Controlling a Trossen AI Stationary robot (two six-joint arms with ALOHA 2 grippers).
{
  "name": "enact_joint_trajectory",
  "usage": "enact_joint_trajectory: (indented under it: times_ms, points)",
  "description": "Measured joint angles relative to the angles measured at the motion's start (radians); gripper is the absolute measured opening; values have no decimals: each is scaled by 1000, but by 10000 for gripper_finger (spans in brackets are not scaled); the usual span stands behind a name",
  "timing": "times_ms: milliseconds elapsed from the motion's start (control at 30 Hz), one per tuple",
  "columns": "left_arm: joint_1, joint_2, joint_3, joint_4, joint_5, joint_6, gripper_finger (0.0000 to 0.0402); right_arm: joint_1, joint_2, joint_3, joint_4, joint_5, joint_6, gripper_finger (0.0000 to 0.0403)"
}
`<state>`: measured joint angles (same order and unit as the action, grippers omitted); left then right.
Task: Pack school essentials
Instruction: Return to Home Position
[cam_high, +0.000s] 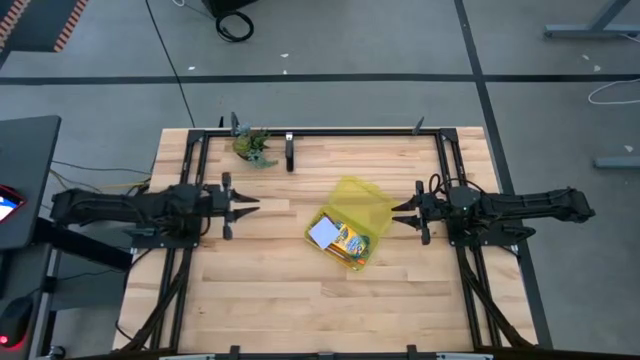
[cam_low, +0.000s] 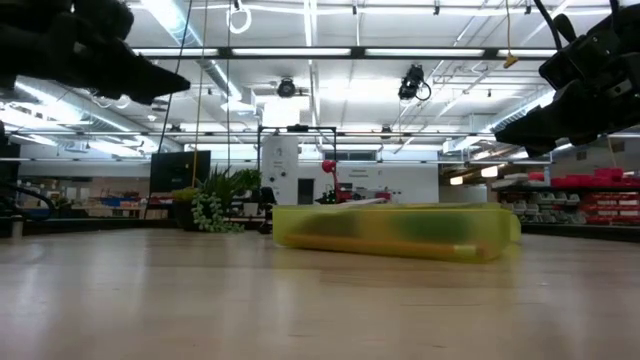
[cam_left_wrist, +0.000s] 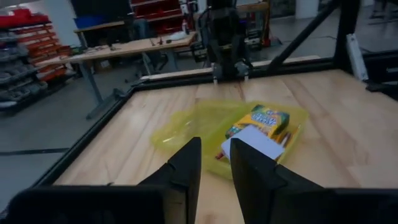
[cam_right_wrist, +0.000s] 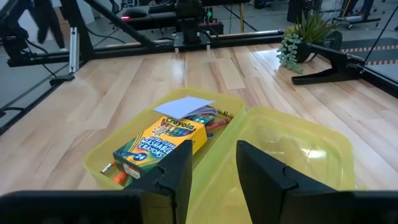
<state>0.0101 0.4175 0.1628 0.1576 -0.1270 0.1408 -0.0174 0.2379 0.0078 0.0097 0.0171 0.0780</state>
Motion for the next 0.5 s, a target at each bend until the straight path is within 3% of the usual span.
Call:
enact_joint_trajectory:
  times_ms: [500]
  points:
    - [0, -393, -15, -322, -20, 10, 59, 0, 0, 0, 0, 0, 0, 131]
